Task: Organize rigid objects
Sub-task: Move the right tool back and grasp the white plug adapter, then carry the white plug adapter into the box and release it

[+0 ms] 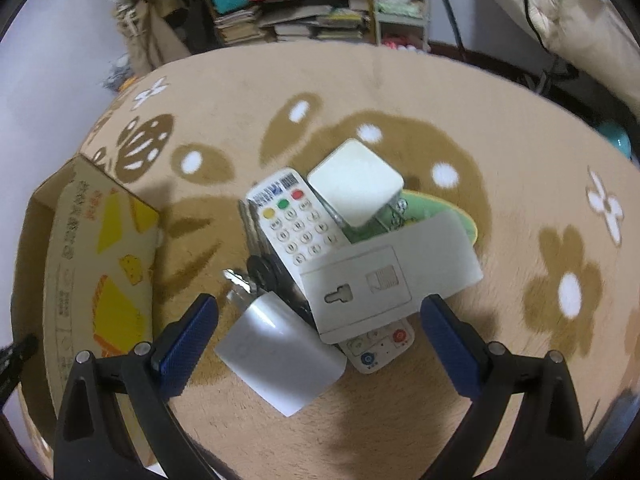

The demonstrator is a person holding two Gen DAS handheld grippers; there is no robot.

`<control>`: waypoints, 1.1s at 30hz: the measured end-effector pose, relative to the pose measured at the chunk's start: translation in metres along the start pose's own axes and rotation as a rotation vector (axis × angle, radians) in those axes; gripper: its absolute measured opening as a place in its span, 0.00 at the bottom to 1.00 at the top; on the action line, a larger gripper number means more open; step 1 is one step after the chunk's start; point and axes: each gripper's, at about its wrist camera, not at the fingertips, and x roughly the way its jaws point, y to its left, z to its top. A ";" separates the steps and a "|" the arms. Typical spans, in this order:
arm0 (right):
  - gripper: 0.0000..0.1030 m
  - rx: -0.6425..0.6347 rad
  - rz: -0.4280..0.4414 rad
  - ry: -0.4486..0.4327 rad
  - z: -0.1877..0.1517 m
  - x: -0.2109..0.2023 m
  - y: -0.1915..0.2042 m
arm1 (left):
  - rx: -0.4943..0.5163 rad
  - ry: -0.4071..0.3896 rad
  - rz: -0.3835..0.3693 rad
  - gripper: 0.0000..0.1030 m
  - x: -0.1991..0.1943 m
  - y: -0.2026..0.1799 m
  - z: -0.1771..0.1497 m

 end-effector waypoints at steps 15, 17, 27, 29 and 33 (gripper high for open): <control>1.00 0.056 -0.068 0.054 -0.017 0.020 0.014 | 0.004 0.000 0.004 0.10 0.000 0.000 -0.001; 1.00 0.093 -0.079 0.063 -0.019 0.019 0.013 | 0.003 0.001 0.003 0.10 0.000 0.000 0.000; 0.88 0.040 -0.106 0.103 -0.025 0.022 0.029 | 0.004 0.005 0.004 0.10 0.001 -0.001 0.000; 0.82 0.034 -0.107 0.105 -0.026 0.022 0.031 | 0.006 0.004 0.005 0.10 0.001 -0.001 0.000; 0.74 -0.002 -0.132 0.111 -0.027 0.019 0.036 | 0.000 0.005 0.003 0.10 0.001 -0.001 0.000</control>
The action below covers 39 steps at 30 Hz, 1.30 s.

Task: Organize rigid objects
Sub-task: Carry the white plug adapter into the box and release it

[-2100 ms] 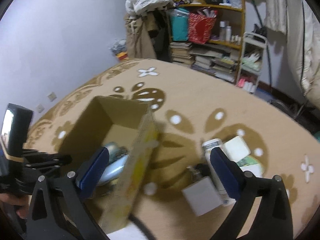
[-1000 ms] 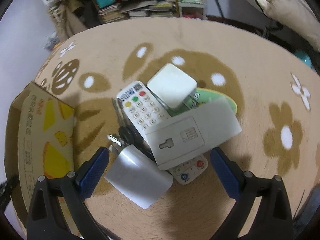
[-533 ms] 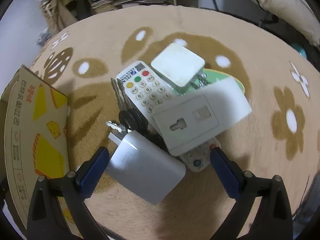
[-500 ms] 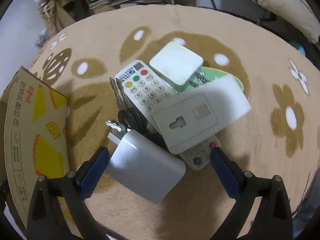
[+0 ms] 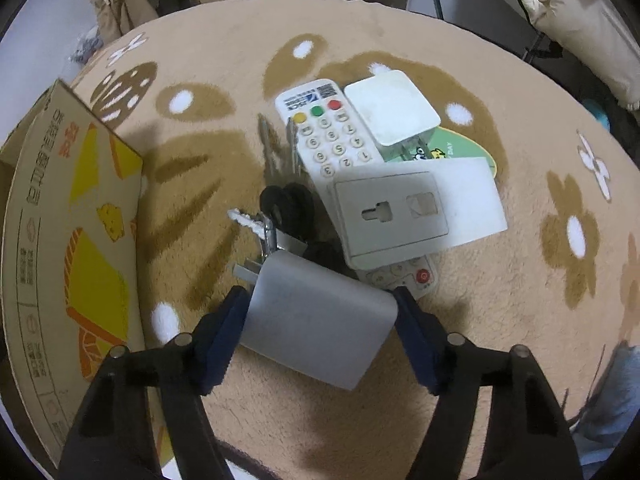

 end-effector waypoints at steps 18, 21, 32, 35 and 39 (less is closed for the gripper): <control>0.72 -0.084 0.053 -0.044 -0.004 -0.024 0.017 | -0.006 0.001 -0.001 0.11 0.000 0.000 -0.001; 0.72 -0.121 0.065 -0.083 -0.001 -0.032 0.019 | -0.004 0.001 -0.001 0.11 0.000 0.000 0.000; 0.72 -0.137 0.146 -0.192 0.011 -0.063 0.026 | -0.011 0.001 -0.003 0.11 -0.001 0.003 0.001; 0.72 -0.139 0.179 -0.204 0.011 -0.068 0.029 | -0.013 0.001 -0.005 0.11 -0.001 0.003 0.001; 0.72 -0.156 0.197 -0.228 0.009 -0.079 0.035 | -0.014 0.001 -0.006 0.11 -0.001 0.002 0.001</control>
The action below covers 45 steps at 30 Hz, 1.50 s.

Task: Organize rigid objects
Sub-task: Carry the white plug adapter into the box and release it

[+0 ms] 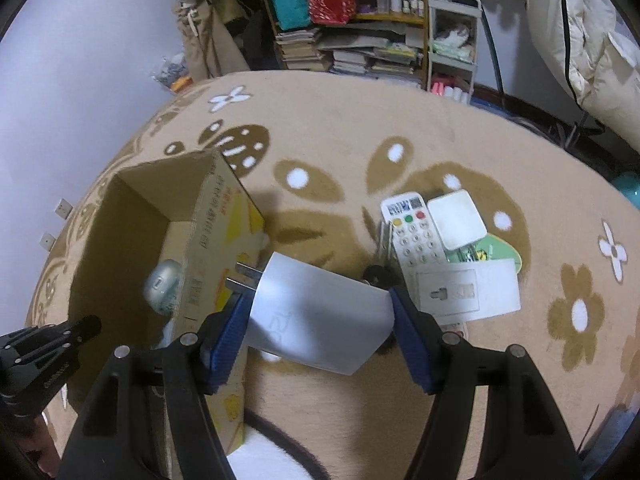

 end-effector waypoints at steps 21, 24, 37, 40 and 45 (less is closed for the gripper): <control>0.72 -0.015 0.277 -0.200 0.019 -0.059 0.040 | -0.004 -0.001 -0.019 0.07 -0.003 0.000 -0.002; 0.72 -0.033 0.271 -0.200 0.018 -0.055 0.047 | -0.001 -0.001 -0.014 0.07 -0.003 -0.001 -0.002; 0.72 -0.147 0.341 -0.162 0.004 -0.029 0.084 | 0.011 -0.001 -0.005 0.08 -0.002 -0.003 -0.001; 0.72 -0.116 0.357 -0.111 0.001 -0.018 0.082 | 0.012 -0.002 -0.003 0.08 -0.002 -0.003 -0.001; 0.72 -0.110 0.342 -0.079 -0.003 -0.007 0.081 | 0.015 -0.001 0.001 0.08 -0.001 -0.003 -0.001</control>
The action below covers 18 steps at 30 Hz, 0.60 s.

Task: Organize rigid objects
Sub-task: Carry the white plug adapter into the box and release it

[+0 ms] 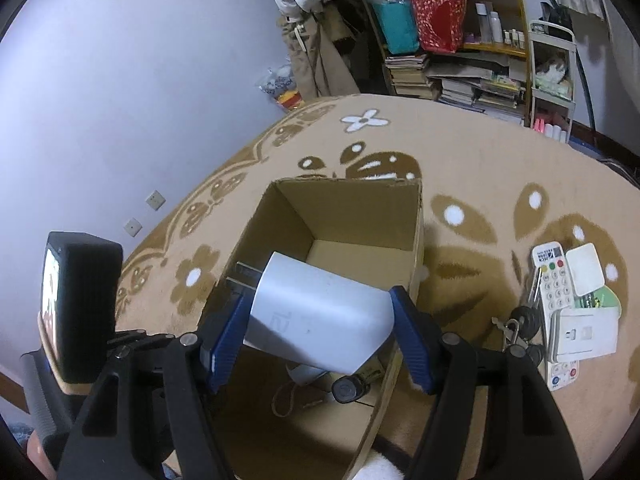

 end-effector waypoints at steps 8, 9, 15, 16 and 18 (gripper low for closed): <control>0.72 0.009 -0.066 -0.001 -0.002 0.003 0.000 | -0.001 0.000 -0.001 0.08 -0.001 0.000 -0.001; 0.73 0.012 -0.062 -0.004 -0.002 0.003 0.000 | 0.001 0.000 -0.001 0.08 -0.001 0.000 -0.001; 0.73 -0.039 -0.049 -0.048 -0.001 -0.008 0.011 | 0.002 0.000 -0.007 0.08 0.000 0.002 -0.001; 0.73 -0.052 -0.051 -0.056 0.000 -0.011 0.014 | 0.002 -0.001 -0.002 0.08 0.000 0.002 -0.001; 0.79 -0.073 -0.058 -0.072 0.002 -0.017 0.018 | -0.003 0.001 -0.027 0.08 -0.001 0.002 0.000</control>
